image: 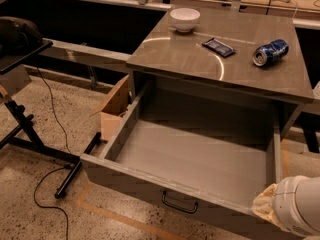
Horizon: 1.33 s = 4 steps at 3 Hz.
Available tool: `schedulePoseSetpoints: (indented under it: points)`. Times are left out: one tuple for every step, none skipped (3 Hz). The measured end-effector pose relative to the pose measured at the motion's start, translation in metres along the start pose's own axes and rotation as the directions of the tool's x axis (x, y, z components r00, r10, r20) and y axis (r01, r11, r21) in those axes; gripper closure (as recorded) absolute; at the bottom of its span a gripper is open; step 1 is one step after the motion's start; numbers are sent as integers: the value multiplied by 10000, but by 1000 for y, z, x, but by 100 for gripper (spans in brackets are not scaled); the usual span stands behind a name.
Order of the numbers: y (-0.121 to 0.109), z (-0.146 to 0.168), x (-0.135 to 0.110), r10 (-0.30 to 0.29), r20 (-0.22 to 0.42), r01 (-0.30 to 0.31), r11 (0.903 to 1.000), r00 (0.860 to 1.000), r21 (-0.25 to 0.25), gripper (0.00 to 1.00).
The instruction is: Close top drawer
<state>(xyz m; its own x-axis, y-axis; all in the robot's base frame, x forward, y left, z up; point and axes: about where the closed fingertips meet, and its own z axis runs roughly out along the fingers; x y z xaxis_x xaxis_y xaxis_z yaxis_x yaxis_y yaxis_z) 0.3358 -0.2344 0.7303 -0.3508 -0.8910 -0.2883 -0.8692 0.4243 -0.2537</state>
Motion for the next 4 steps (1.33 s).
schedulePoseSetpoints:
  points:
    - [-6, -19, 1, 108, -173, -107, 9999, 9998, 97, 100]
    - [2, -18, 9, 296, -376, -307, 9991, 9989, -299, 100]
    - [16, -12, 17, 388, -583, -431, 9964, 9975, -732, 100]
    - [32, -2, 23, 484, -704, -550, 9940, 9963, -950, 100]
